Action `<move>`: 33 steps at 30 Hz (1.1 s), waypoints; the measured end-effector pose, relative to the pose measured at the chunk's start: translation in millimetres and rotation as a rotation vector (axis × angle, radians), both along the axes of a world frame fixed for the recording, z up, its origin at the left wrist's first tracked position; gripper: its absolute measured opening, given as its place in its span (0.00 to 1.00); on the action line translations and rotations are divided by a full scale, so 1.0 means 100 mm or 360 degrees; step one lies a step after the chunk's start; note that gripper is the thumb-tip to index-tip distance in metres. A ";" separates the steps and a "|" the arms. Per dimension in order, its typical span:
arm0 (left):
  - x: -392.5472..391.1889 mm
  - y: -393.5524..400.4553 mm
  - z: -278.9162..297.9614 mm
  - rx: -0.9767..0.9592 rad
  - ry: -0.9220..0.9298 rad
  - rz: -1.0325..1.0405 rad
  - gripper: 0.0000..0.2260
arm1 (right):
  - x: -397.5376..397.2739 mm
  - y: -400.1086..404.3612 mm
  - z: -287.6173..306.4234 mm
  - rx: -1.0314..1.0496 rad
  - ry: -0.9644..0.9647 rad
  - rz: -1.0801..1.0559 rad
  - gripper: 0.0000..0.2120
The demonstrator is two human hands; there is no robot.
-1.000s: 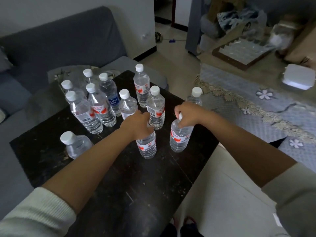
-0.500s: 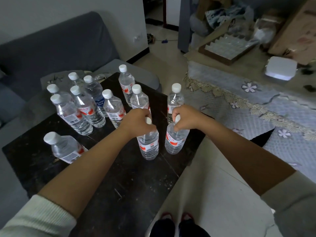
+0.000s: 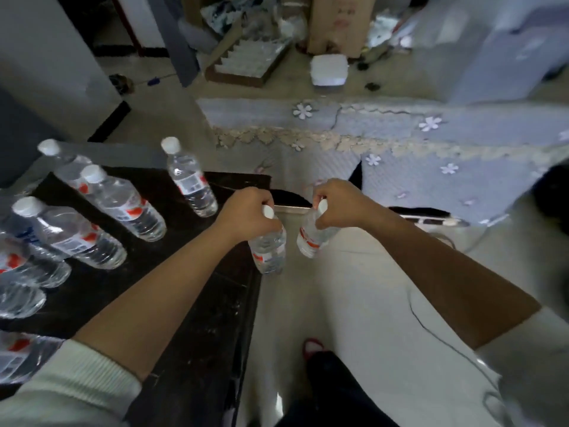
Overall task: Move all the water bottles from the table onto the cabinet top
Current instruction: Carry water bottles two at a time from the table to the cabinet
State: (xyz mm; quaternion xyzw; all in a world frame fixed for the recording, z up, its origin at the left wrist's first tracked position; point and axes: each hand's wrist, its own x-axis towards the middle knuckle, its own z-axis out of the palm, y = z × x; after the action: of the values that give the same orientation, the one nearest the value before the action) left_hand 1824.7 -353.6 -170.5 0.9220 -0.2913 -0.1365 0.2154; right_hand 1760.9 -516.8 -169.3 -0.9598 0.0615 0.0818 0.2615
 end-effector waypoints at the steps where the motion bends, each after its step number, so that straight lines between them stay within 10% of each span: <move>1: -0.09 -0.10 -0.03 0.0005 -0.0010 -0.0065 0.08 | -0.16 -0.07 -0.04 0.0002 -0.0001 -0.0094 0.16; 23: -4.27 -2.13 -0.52 0.0313 0.0030 -0.1980 0.13 | -5.55 -0.25 -0.60 0.0107 0.0345 -0.2408 0.16; 33: -6.78 -2.31 -0.52 0.0288 0.0047 -0.2332 0.06 | -7.93 0.26 -0.64 0.0129 0.0190 -0.3034 0.15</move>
State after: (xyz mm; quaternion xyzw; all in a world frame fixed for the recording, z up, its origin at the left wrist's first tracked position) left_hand 1147.0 -584.2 -222.1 0.5033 -0.8171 -0.2812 -0.0041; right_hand 968.3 -491.2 -233.6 -0.4904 0.8277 -0.1147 0.2475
